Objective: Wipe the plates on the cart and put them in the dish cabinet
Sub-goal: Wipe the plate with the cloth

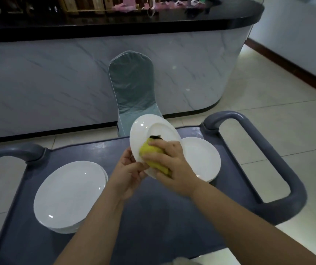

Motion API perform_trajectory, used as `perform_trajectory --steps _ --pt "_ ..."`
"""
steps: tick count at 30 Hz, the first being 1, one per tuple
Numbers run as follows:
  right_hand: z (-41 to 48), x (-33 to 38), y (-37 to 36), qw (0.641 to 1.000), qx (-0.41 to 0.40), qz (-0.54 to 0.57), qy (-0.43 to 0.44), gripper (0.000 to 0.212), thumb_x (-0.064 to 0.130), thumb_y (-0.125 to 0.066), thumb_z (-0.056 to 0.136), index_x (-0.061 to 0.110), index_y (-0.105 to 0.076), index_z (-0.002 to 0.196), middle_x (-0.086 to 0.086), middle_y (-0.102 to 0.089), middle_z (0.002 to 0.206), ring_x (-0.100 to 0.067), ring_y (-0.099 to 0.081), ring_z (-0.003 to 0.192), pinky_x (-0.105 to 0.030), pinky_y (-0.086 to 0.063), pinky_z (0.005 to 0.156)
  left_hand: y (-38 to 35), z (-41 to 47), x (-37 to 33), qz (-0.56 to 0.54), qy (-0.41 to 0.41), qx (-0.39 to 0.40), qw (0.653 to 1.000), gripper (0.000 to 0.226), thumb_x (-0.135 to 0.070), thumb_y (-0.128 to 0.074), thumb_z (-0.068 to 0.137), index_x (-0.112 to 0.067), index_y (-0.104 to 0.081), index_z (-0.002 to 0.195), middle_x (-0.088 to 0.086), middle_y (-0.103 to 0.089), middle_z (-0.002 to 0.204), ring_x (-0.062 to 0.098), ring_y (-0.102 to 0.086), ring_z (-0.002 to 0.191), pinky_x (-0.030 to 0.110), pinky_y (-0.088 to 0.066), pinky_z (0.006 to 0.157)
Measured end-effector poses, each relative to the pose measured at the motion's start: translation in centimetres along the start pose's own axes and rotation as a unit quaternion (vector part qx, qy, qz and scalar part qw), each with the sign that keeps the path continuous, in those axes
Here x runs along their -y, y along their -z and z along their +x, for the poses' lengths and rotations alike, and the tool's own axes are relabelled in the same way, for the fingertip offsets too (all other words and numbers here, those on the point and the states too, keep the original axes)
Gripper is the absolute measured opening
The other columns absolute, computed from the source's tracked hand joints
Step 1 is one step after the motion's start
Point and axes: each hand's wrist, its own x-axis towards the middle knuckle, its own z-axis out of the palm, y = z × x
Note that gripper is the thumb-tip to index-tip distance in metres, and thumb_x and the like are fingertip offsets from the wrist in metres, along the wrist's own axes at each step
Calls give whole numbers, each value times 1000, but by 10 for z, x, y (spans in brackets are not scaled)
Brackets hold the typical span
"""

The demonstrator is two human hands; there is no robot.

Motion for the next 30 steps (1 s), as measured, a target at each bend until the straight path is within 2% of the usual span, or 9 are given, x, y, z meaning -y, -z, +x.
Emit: perform_trajectory --steps 4,7,10,12,17,22,25,27,30 --pt "-65 -33 20 994 -85 -62 -32 40 14 -61 79 28 -62 117 3 -48 138 -34 -45 111 -42 -38 100 -7 3 9 -27 20 11 999 56 16 -58 62 -10 -58 111 7 -69 102 20 -70 87 28 -59 65" --pt "-68 -28 16 984 -137 -84 -71 40 14 -59 78 29 -62 115 3 -48 136 -34 -45 109 -42 -38 99 -17 9 16 -61 47 6 997 50 13 -54 66 -13 -60 109 3 -72 96 14 -70 81 22 -57 60" --pt "-62 -19 5 988 -82 -129 23 43 15 -63 74 26 -65 115 -1 -52 136 -37 -46 114 -46 -38 98 -20 15 17 -83 64 -4 994 49 7 -50 70 -14 -59 113 4 -73 96 14 -71 79 22 -57 60" --pt "-67 -29 11 986 -68 -147 41 43 14 -64 73 26 -66 115 -1 -53 135 -37 -46 114 -45 -39 98 -20 19 16 -86 74 -7 993 51 7 -49 71 -15 -58 116 4 -74 95 13 -71 77 22 -57 58" --pt "-88 -53 38 962 -195 -121 -147 41 15 -60 75 28 -64 113 7 -49 133 -28 -48 111 -40 -41 99 -16 24 15 -98 109 -2 989 45 8 -47 75 -16 -60 110 1 -74 92 12 -71 73 21 -56 55" --pt "-48 -74 65 913 -219 -26 -342 41 27 -53 73 29 -68 112 11 -52 123 -23 -45 115 -40 -40 103 -10 25 17 -34 148 41 988 45 10 -46 72 -16 -66 103 3 -74 94 16 -72 76 24 -58 58" --pt "-18 -79 71 916 -174 -43 -360 39 28 -54 75 30 -68 112 8 -54 123 -29 -45 113 -41 -38 101 -13 28 23 19 153 61 986 47 12 -48 70 -15 -64 104 5 -73 96 19 -72 80 28 -58 58" --pt "-14 -79 70 928 -164 -63 -327 40 31 -54 77 28 -68 114 7 -53 126 -28 -43 112 -33 -34 100 -16 32 24 23 142 59 988 42 10 -52 68 -15 -65 99 5 -73 94 18 -72 79 28 -59 60" --pt "-35 -79 78 914 -196 -27 -353 36 21 -57 79 34 -66 112 14 -49 123 -23 -42 116 -24 -31 98 -21 42 20 17 130 49 990 32 3 -60 69 -18 -71 91 2 -73 93 14 -71 77 25 -59 61"
